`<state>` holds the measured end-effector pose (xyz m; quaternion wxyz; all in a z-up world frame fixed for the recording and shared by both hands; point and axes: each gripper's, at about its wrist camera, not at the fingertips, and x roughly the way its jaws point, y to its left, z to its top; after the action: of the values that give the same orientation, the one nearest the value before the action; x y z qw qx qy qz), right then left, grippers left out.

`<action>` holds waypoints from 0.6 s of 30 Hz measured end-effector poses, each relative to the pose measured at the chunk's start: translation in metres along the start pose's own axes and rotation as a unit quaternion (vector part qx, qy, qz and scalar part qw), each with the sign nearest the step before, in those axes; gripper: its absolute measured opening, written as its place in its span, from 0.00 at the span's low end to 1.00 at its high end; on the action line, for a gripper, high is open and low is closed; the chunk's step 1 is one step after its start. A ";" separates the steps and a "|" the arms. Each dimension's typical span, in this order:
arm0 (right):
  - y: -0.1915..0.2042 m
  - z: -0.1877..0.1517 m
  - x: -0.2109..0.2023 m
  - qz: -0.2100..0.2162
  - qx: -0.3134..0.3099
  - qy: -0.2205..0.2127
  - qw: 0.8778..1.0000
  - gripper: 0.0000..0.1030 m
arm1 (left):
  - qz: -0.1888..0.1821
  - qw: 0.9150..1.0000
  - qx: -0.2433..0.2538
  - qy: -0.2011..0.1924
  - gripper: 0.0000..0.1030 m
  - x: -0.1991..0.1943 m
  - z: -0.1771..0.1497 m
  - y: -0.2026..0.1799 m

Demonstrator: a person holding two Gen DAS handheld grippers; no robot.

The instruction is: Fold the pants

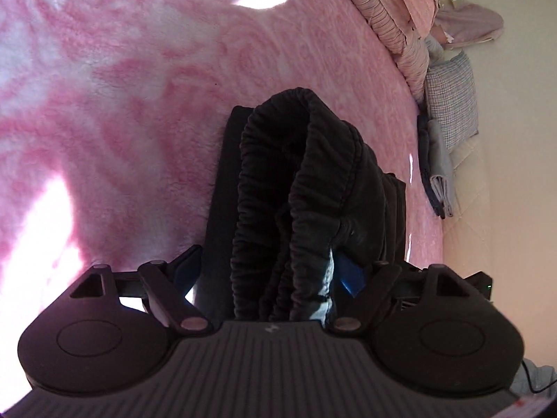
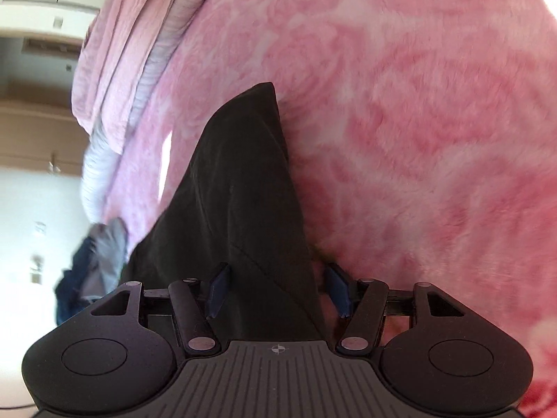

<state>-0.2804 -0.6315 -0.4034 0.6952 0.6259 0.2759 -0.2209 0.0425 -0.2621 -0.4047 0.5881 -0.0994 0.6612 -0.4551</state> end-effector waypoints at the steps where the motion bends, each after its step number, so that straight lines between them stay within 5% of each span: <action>1: -0.001 0.001 0.003 0.009 0.003 0.002 1.000 0.55 | -0.002 1.000 -0.003 0.001 0.75 0.002 0.002 0.000; 4: 0.013 0.003 0.014 -0.010 -0.010 0.007 1.000 0.41 | 0.006 1.000 -0.002 0.000 0.74 0.010 0.005 -0.004; 8: 0.031 0.000 0.006 -0.048 -0.017 -0.001 0.999 0.20 | 0.038 0.999 0.009 -0.002 0.54 0.010 0.003 -0.024; 12: 0.058 0.003 -0.016 -0.064 -0.027 -0.013 0.997 0.18 | 0.063 0.998 0.029 -0.006 0.42 -0.002 0.007 -0.051; 18: 0.070 0.026 -0.083 -0.053 -0.004 -0.056 0.997 0.18 | 0.044 0.996 0.071 -0.014 0.41 -0.008 0.022 -0.123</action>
<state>-0.2944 -0.6520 -0.2942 0.6994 0.5943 0.2699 -0.2912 0.0147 -0.3369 -0.3088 0.6225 -0.0351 0.6224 -0.4730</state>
